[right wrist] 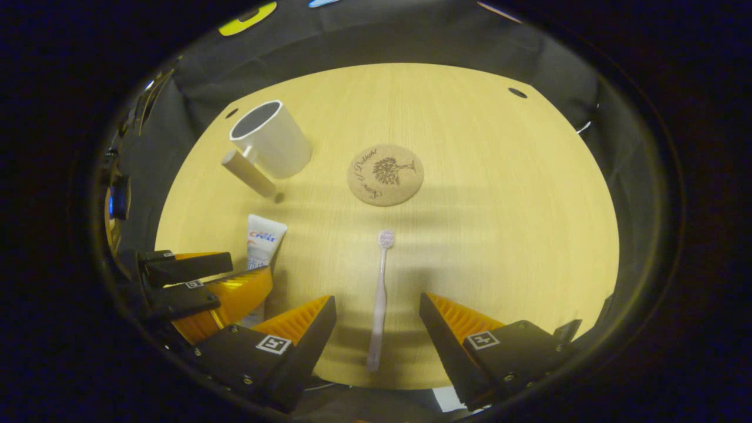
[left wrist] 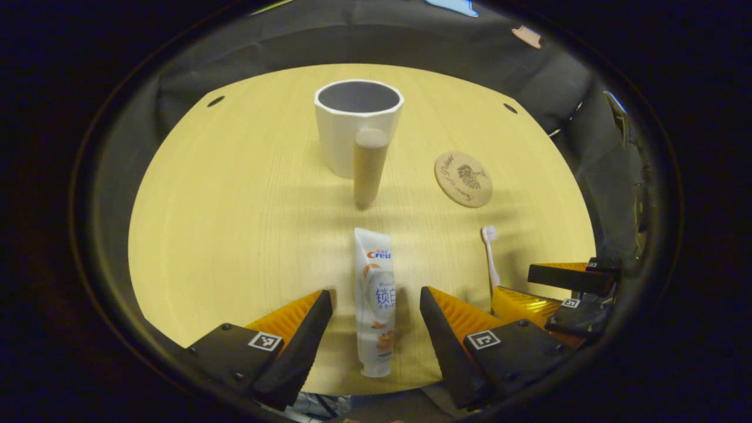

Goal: Put the toothbrush and toothpaste on the desktop into the cup, then pick up the cup and place it on the coaster on the desktop.

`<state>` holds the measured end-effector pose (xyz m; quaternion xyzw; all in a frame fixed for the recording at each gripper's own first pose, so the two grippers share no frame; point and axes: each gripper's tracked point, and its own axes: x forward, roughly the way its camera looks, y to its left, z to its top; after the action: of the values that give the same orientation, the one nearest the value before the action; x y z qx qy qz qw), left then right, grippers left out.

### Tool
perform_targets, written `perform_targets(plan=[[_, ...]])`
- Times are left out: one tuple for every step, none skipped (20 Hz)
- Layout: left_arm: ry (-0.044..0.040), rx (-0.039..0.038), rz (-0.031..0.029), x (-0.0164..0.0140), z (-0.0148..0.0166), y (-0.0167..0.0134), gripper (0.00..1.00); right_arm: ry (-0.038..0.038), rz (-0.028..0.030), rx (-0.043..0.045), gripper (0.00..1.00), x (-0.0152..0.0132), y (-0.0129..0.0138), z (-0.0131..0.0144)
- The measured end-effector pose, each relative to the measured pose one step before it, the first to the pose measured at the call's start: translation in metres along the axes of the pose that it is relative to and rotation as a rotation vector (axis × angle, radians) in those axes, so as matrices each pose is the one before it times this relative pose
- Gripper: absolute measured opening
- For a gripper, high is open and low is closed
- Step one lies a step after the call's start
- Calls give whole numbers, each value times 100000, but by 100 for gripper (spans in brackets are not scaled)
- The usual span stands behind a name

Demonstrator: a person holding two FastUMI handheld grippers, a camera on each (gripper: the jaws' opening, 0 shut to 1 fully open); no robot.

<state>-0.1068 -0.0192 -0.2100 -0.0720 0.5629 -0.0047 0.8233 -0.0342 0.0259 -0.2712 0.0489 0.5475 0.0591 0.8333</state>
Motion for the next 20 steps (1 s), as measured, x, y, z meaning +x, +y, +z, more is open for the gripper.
perform_targets(plan=[[1423,82,-80,129,-310,127,96,1011,-40,-246,93,113,8,-47],[1531,276,-152,192,-236,-8,98,1180,24,-293,93,201,17,-68],[883,230,-94,132,-228,-64,100,897,303,14,93,241,162,-145],[884,-151,-511,96,-115,-181,95,822,609,117,93,186,217,-70],[1318,-472,-573,163,-269,-241,90,776,491,-155,91,205,158,54],[851,-157,-159,167,-95,-85,89,1336,160,-283,91,246,94,-211],[922,-321,181,103,-133,27,85,1444,229,-297,90,151,77,-144],[1035,-399,-392,138,-123,-148,82,1204,181,-82,90,223,81,-198],[481,-190,377,156,-41,108,82,754,135,-151,90,251,56,-127],[692,-436,-276,135,-104,-76,78,1445,348,492,83,3,77,-143],[715,26,725,16,-81,164,76,837,259,38,71,157,81,-86],[-5,398,393,66,101,131,74,341,-943,-455,72,213,-233,-51],[-46,446,495,71,58,156,72,724,-436,-524,69,-28,-63,-45],[-159,-25,-18,151,148,-11,69,1038,-633,-446,74,166,-78,-210],[822,406,22,-43,-147,24,67,-147,-1321,-499,74,-33,-264,57],[-529,498,-42,22,63,3,65,51,-430,627,73,251,66,14],[457,488,-15,-31,52,-142,62,1455,379,-154,49,8,114,-183],[-206,1091,118,84,-11,-7,60,-299,-945,-532,48,24,-190,84],[175,574,175,-6,4,46,56,-84,-370,-825,48,62,27,44],[-323,812,738,-72,49,189,52,475,-392,-912,48,18,12,-155]])
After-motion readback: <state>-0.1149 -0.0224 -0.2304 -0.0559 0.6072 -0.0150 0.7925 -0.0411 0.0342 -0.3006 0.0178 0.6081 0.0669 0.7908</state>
